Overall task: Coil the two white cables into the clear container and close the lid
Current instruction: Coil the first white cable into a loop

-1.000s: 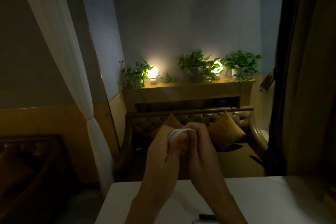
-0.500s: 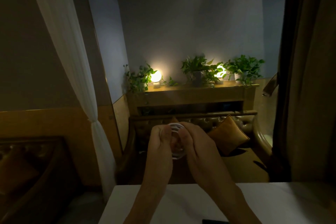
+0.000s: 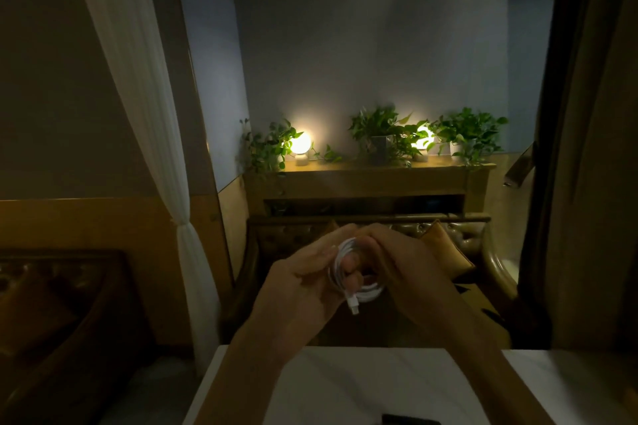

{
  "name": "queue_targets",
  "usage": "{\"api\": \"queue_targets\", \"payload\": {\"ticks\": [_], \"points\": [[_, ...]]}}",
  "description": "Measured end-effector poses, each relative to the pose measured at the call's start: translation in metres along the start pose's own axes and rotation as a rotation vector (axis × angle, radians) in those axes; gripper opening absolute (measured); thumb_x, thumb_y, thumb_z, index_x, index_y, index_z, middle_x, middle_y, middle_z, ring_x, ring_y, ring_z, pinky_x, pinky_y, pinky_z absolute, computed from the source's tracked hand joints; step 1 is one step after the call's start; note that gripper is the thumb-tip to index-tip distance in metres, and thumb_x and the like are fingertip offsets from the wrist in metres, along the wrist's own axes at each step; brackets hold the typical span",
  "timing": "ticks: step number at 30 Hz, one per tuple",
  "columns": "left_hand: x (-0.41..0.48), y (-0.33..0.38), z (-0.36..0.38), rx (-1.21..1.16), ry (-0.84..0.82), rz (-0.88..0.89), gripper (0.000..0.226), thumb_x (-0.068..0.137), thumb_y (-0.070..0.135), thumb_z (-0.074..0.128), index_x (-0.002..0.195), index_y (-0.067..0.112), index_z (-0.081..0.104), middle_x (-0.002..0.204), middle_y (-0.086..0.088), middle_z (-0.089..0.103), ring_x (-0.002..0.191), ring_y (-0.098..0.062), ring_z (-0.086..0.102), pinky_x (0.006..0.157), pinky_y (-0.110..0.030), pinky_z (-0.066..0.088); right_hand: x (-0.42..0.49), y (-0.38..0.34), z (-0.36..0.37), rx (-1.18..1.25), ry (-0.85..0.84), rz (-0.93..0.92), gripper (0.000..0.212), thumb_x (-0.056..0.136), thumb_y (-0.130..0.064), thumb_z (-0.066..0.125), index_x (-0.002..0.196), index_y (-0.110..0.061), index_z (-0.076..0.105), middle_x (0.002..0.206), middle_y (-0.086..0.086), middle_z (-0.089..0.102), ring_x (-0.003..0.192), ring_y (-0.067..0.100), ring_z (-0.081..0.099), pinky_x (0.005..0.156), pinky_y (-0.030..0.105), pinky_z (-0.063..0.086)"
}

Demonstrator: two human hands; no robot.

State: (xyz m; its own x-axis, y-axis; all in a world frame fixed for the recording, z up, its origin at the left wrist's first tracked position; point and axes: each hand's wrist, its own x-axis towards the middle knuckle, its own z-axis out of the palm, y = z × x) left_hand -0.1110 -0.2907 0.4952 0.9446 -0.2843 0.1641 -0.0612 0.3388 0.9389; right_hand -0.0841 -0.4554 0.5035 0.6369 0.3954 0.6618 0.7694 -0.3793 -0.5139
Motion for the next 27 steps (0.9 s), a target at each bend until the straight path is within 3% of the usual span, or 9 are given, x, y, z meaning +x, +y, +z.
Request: {"api": "queue_targets", "payload": {"ticks": [1,3,5,7,11,13,16,21,27], "points": [[0.002,-0.003,-0.004,-0.080,-0.034,-0.005,0.059,0.080,0.041,0.063,0.124,0.001,0.058,0.088,-0.004,0.073,0.080,-0.012,0.070,0.079,-0.028,0.055,-0.002,0.000,-0.001,-0.016,-0.053,0.009,0.022,0.093,-0.009,0.049,0.098,-0.023,0.065,0.082,-0.022,0.053,0.089,0.010,0.062,0.078,0.010,0.047],[-0.001,0.001,-0.001,-0.064,-0.067,-0.056,0.047,0.082,0.044,0.057,0.106,0.004,0.064,0.071,-0.004,0.072,0.068,-0.014,0.070,0.076,-0.030,0.058,0.000,-0.001,0.001,-0.093,-0.151,-0.066,0.018,0.090,-0.026,0.049,0.099,-0.040,0.055,0.090,-0.032,0.048,0.094,-0.011,0.057,0.079,0.001,0.040],[0.000,0.007,0.011,0.036,0.007,-0.069,0.039,0.088,0.039,0.053,0.100,0.002,0.057,0.047,0.003,0.059,0.042,-0.007,0.054,0.050,-0.019,0.050,0.003,-0.001,0.000,-0.119,-0.165,-0.107,0.022,0.089,-0.034,0.044,0.104,-0.049,0.049,0.094,-0.035,0.050,0.092,-0.021,0.053,0.081,0.002,0.042],[0.000,0.007,0.015,0.135,0.093,-0.017,0.030,0.098,0.024,0.037,0.107,0.001,0.054,0.040,0.005,0.045,0.032,-0.004,0.037,0.037,-0.015,0.033,-0.002,-0.001,-0.002,-0.013,-0.154,-0.081,0.024,0.094,-0.029,0.045,0.103,-0.051,0.050,0.096,-0.024,0.059,0.087,-0.010,0.062,0.074,0.012,0.053],[-0.001,0.001,0.014,0.137,0.189,-0.010,0.031,0.098,0.024,0.037,0.121,0.009,0.052,0.040,0.006,0.042,0.030,-0.003,0.032,0.036,-0.018,0.029,-0.006,0.001,-0.011,0.029,-0.216,-0.019,0.019,0.096,-0.029,0.045,0.104,-0.035,0.061,0.097,-0.005,0.070,0.078,0.011,0.070,0.065,0.031,0.060],[-0.008,0.002,0.019,0.199,0.179,-0.017,0.029,0.098,0.024,0.038,0.120,0.008,0.049,0.042,0.007,0.043,0.033,-0.003,0.033,0.042,-0.021,0.029,-0.006,0.010,-0.019,-0.197,-0.280,-0.017,0.016,0.095,-0.022,0.051,0.104,-0.031,0.060,0.092,-0.009,0.070,0.078,0.007,0.068,0.067,0.030,0.059],[-0.013,0.004,0.025,0.194,0.142,-0.025,0.028,0.099,0.025,0.038,0.117,0.005,0.046,0.041,0.007,0.041,0.034,-0.002,0.032,0.050,-0.026,0.027,-0.003,0.023,-0.025,-0.447,-0.098,-0.052,0.025,0.091,-0.011,0.056,0.097,-0.036,0.058,0.077,-0.028,0.058,0.071,-0.011,0.056,0.062,0.020,0.050],[-0.007,0.006,0.028,0.020,0.040,-0.059,0.029,0.099,0.027,0.035,0.116,0.005,0.045,0.045,0.007,0.036,0.034,-0.003,0.027,0.053,-0.031,0.025,-0.011,0.025,0.009,0.257,-0.148,0.196,0.019,0.093,-0.014,0.054,0.097,-0.025,0.068,0.091,-0.004,0.073,0.085,0.009,0.069,0.071,0.022,0.056],[-0.005,0.005,0.017,0.055,0.096,-0.086,0.029,0.101,0.026,0.026,0.093,0.008,0.047,0.041,0.007,0.036,0.030,-0.003,0.027,0.050,-0.028,0.022,-0.017,0.020,0.015,0.633,-0.207,0.457,0.023,0.085,-0.032,0.053,0.088,-0.024,0.075,0.090,0.004,0.075,0.084,0.019,0.072,0.072,0.023,0.058]]}}
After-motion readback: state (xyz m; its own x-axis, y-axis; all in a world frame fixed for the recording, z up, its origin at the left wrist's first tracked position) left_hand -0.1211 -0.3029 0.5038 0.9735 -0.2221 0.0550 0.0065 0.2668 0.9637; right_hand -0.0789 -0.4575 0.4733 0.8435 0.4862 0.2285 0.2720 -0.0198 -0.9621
